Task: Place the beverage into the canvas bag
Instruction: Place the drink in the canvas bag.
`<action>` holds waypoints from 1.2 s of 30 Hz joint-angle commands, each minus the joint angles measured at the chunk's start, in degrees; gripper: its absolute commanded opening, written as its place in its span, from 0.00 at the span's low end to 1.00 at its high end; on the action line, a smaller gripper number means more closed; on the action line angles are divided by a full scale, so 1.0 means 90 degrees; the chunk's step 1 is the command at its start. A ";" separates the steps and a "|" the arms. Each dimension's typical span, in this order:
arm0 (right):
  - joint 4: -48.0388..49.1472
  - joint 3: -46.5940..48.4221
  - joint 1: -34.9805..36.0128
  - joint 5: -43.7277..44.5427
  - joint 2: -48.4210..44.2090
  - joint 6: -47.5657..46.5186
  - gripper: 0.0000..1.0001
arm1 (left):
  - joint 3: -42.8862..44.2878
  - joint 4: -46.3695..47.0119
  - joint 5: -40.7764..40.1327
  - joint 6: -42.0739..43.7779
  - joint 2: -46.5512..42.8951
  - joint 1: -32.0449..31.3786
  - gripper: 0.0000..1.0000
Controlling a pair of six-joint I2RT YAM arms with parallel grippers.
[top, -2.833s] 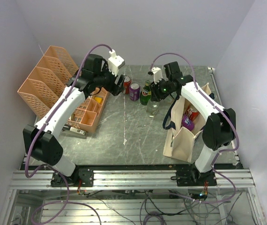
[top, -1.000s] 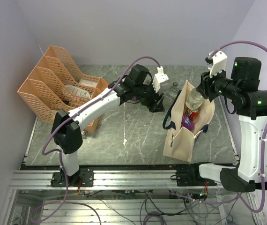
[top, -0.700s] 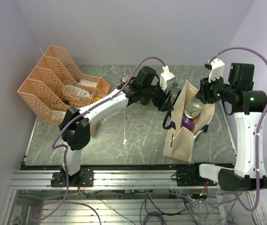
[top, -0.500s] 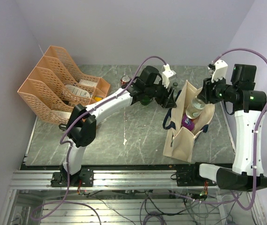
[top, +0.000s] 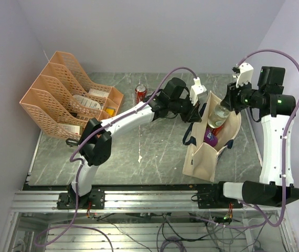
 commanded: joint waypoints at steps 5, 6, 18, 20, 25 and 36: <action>0.1309 -0.0357 0.0019 -0.0404 -0.0366 -0.0180 0.00 | 0.0193 -0.0500 -0.0189 0.0670 -0.0248 -0.0013 0.07; 0.1397 -0.0452 0.0021 -0.0420 -0.0391 -0.0210 0.00 | 0.0214 -0.0536 -0.0257 0.0656 -0.0243 -0.0007 0.07; 0.1938 -0.1239 0.0126 -0.0339 -0.0396 -0.0351 0.00 | 0.0368 -0.0739 -0.0044 0.0609 -0.0247 0.0114 0.07; 0.2118 -0.1373 0.0156 -0.0367 -0.0388 -0.0224 0.00 | 0.0348 -0.0753 0.0020 0.0616 -0.0260 0.0140 0.07; 0.2493 -0.1589 0.0260 -0.0585 -0.0336 0.0163 0.00 | 0.0321 -0.0836 0.0028 0.0768 -0.0279 0.0155 0.07; 0.2982 -0.2042 0.0397 -0.0855 -0.0447 0.0877 0.00 | 0.0204 -0.0943 -0.0042 0.0910 -0.0362 0.0160 0.07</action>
